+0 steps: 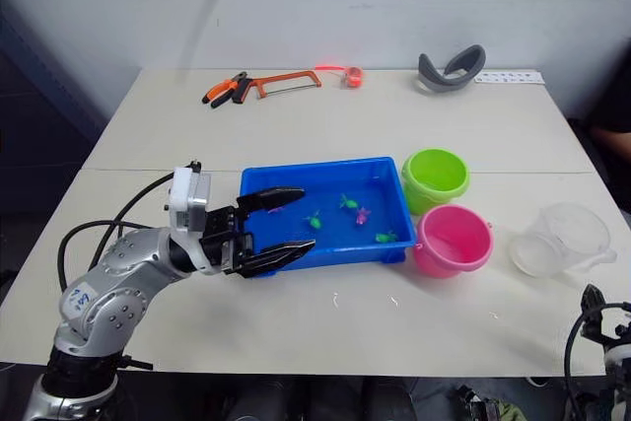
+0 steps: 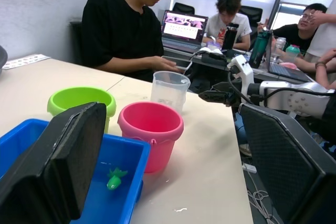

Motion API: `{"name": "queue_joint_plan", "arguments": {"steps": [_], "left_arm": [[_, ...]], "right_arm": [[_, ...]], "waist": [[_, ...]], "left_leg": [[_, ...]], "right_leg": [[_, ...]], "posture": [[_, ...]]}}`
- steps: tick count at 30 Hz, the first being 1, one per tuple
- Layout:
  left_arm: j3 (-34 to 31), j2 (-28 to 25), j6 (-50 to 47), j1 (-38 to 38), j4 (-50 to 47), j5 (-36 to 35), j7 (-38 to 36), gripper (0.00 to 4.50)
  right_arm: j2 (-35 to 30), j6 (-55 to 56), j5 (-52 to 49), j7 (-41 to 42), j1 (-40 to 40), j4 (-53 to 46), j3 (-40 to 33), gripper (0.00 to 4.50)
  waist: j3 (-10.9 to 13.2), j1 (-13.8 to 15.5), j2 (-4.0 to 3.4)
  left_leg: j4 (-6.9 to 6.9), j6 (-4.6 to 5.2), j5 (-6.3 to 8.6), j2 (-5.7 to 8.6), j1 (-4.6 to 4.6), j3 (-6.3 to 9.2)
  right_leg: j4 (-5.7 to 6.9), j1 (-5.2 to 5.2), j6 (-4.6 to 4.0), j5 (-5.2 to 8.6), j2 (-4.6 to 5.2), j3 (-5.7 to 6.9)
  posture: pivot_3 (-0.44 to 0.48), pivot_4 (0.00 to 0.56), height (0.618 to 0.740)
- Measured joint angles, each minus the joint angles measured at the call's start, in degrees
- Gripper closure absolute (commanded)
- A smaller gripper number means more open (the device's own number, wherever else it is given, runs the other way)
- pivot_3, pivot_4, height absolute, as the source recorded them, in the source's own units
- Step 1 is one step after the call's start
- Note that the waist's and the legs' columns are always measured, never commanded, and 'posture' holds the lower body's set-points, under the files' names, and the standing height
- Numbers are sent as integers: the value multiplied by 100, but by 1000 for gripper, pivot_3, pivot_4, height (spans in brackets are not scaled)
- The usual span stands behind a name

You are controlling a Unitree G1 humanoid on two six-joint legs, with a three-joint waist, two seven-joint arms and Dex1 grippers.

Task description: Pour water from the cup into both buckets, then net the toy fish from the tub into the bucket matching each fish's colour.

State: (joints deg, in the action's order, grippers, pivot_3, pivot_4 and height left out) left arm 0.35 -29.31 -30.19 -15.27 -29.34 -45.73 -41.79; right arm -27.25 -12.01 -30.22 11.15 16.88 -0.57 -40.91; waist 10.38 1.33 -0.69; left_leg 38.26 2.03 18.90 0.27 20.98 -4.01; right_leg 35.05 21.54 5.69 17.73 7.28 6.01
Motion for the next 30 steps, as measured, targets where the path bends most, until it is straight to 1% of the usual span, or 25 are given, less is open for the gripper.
{"name": "queue_joint_plan", "arguments": {"steps": [3,7,13,25,30], "left_arm": [[-53,-50,-159,8,-160,-207,12,69],[-57,-293,-245,10,-182,-233,-184,69],[-55,-324,-246,-11,-178,-233,-276,69],[-55,-331,-225,-35,-171,-168,-317,69],[-62,-339,-211,-39,-172,-146,-351,69]], "right_arm": [[-179,-18,187,-10,-412,437,24,0],[-214,90,455,-11,-814,1000,94,0],[-220,294,687,-8,-1196,1475,182,0],[-289,681,800,91,-1672,2131,184,0],[-657,729,801,403,-2040,2760,189,0]], "waist": [[0,4,0],[0,2,-1],[0,-4,-1],[0,-16,-1],[1,-19,-1]], "left_leg": [[1,2,-4,1,1,2],[-1,-4,-8,0,1,4],[-1,-5,-11,0,2,4],[-1,-6,-12,0,3,5],[0,-5,-13,0,3,3]], "right_leg": [[1,-1,1,-1,2,1],[0,-1,1,-1,-7,2],[1,-1,2,-1,-8,2],[-1,-1,2,-1,-10,2],[-2,-2,2,-2,-23,1]], "posture": [[0,150,740],[0,150,740],[0,150,740],[0,150,740],[0,150,740]]}}
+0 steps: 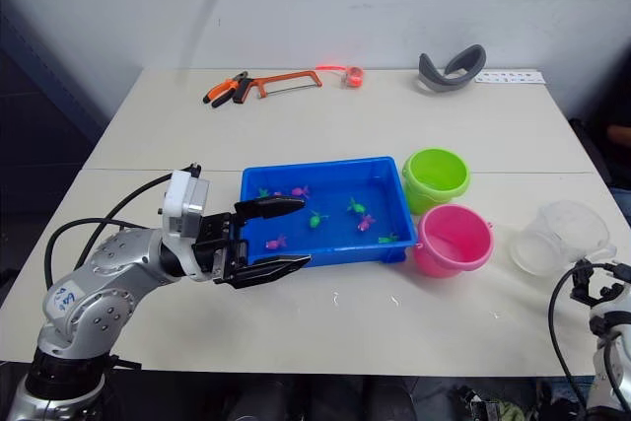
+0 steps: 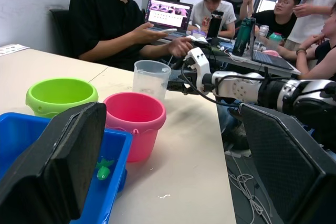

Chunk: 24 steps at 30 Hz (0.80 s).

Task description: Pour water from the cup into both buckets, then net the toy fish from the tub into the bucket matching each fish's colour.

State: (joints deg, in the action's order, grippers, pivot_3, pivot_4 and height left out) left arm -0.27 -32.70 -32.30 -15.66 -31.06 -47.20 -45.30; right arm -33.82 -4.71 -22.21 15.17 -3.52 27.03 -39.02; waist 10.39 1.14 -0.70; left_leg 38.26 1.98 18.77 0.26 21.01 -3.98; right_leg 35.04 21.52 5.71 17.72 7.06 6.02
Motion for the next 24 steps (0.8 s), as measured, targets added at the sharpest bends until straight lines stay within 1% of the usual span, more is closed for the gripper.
{"name": "queue_joint_plan", "arguments": {"steps": [4,6,7,8,9,10,13,14,20,24], "left_arm": [[-38,-56,30,-19,8,36,-77,69],[-83,-97,52,-59,35,52,-117,0],[-92,-104,57,-77,39,59,-126,0],[-92,-107,62,-103,41,64,-149,0],[-92,-107,65,-119,41,68,-169,0],[-92,-107,71,-136,43,78,-185,0],[-90,-106,108,-161,67,131,-231,0],[-91,-105,117,-162,76,143,-244,0],[-86,-40,199,-160,224,257,-298,0],[-87,0,246,-77,226,266,-302,0]], "right_arm": [[-199,91,-20,403,-277,487,25,0],[-236,138,-35,597,-365,708,43,560],[-242,165,-37,663,-394,788,49,926],[-242,229,-52,759,-449,921,50,1498],[-242,256,-59,820,-470,972,52,1911],[-242,321,-78,929,-506,1051,52,2525],[-242,437,-148,1207,-587,1141,52,4043],[-242,463,-176,1264,-602,1140,52,4429],[-240,480,-316,1577,-517,1025,50,4429],[-240,415,-439,1610,-306,550,32,4429]], "waist": [[0,0,0],[0,2,0],[0,3,0],[0,3,0],[0,4,0],[0,4,0],[0,3,0],[0,3,-1],[1,10,-1],[3,6,-5]], "left_leg": [[0,-2,-1,-5,2,2],[0,-3,-1,-6,2,3],[0,-3,-1,-6,3,3],[0,-2,-2,-6,3,3],[0,-2,-1,-6,3,3],[0,-3,-1,-6,3,3],[0,-3,-2,-6,3,4],[0,-3,-2,-6,3,4],[0,-3,-2,-6,5,6],[-1,-4,-2,-7,4,7]], "right_leg": [[-3,0,0,0,-24,-4],[-4,-1,0,0,-27,-4],[-4,-1,0,0,-26,-5],[-5,-1,0,0,-27,-5],[-5,-1,0,0,-27,-5],[-5,-1,0,0,-27,-5],[-5,-1,0,0,-27,-4],[-5,-1,0,0,-27,-5],[-6,-1,0,0,-27,-4],[-6,-1,0,0,-27,-5]], "posture": [[0,150,740],[0,150,740],[0,150,740],[0,150,740],[0,150,740],[0,150,740],[0,150,740],[0,150,740],[0,150,740],[0,150,740]]}}
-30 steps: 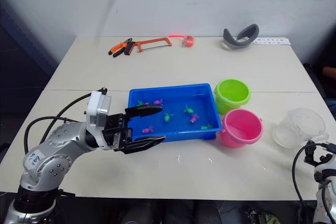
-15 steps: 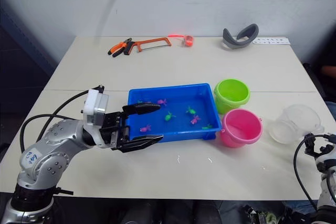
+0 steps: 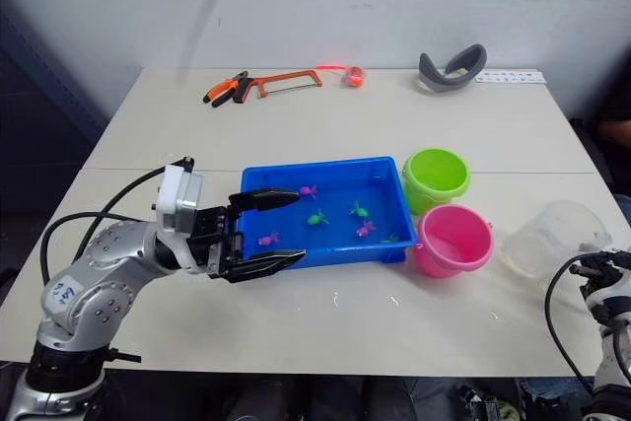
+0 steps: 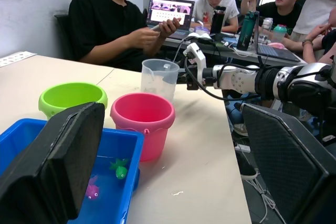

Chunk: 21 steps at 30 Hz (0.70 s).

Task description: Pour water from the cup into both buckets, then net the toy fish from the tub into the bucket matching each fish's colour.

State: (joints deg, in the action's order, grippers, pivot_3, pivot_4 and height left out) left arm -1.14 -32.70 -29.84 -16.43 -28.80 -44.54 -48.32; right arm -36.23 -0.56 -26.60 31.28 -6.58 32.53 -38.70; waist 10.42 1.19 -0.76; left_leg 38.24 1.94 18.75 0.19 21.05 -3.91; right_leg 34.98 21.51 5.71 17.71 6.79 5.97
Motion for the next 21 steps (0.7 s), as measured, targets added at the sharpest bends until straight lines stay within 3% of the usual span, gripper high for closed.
{"name": "queue_joint_plan", "arguments": {"steps": [6,12,21], "left_arm": [[-11,-36,75,144,58,51,-176,0],[6,-46,193,140,506,210,-415,0],[272,81,140,-234,852,430,-512,0]], "right_arm": [[-88,-415,-96,-230,442,-1479,-15,4429],[-825,-845,247,-442,646,-2789,-11,4429],[-1285,-435,1358,-332,983,-3562,202,4429]], "waist": [[4,6,-10],[7,22,-16],[11,25,-9]], "left_leg": [[0,-3,2,-2,1,0],[-2,-5,2,-2,2,1],[-4,-4,2,-2,10,4]], "right_leg": [[-1,2,0,0,1,-1],[-2,4,0,0,-1,1],[-1,4,4,-2,-6,6]], "posture": [[0,150,740],[0,150,740],[0,150,740]]}}
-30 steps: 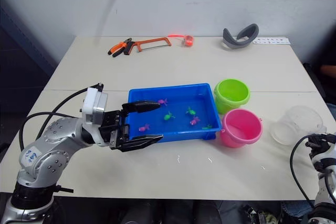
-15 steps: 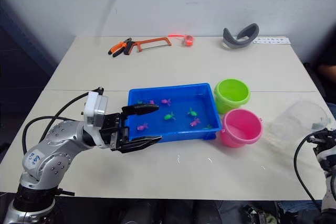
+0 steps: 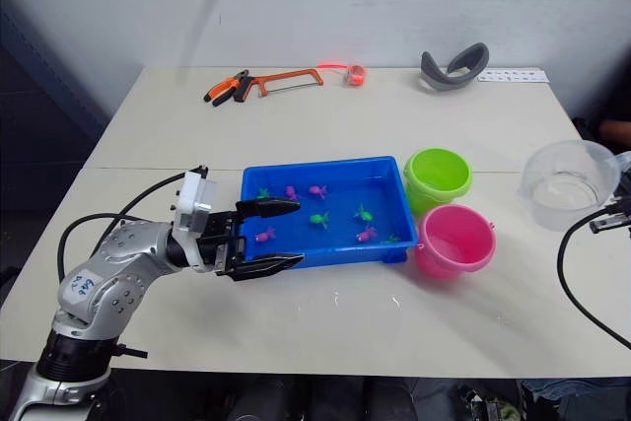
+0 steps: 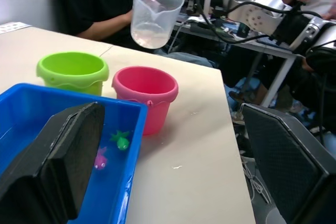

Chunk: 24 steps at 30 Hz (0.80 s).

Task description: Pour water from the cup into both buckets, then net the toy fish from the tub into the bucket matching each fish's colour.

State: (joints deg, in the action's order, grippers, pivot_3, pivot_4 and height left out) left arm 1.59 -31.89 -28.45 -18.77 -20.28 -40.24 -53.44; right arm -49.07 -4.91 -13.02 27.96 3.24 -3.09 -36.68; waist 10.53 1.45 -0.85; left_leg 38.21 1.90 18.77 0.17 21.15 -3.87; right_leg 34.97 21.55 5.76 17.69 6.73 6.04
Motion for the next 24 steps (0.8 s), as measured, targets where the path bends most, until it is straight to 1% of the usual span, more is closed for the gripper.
{"name": "queue_joint_plan", "arguments": {"steps": [6,13,17,24], "left_arm": [[166,236,-29,-290,173,90,-24,0],[183,459,31,-566,344,182,-55,0],[246,535,153,-691,477,270,-171,0],[377,640,270,-694,553,427,-264,0]], "right_arm": [[-5,421,636,6,137,-366,186,4429],[0,916,1240,-112,291,-523,265,4429],[41,1415,1719,-322,363,-526,359,4429],[40,2292,2522,-759,363,-291,606,4429]], "waist": [[2,4,2],[3,2,4],[3,-2,4],[4,-3,6]], "left_leg": [[1,-1,-1,1,0,-1],[1,-4,-3,0,-1,0],[2,-7,-4,1,-2,-3],[2,-10,-6,0,-2,-1]], "right_leg": [[0,0,0,0,-3,-1],[1,0,0,0,-5,0],[0,0,0,0,-6,-3],[0,0,0,0,-7,-3]], "posture": [[0,150,740],[0,150,740],[0,150,740],[0,150,740]]}}
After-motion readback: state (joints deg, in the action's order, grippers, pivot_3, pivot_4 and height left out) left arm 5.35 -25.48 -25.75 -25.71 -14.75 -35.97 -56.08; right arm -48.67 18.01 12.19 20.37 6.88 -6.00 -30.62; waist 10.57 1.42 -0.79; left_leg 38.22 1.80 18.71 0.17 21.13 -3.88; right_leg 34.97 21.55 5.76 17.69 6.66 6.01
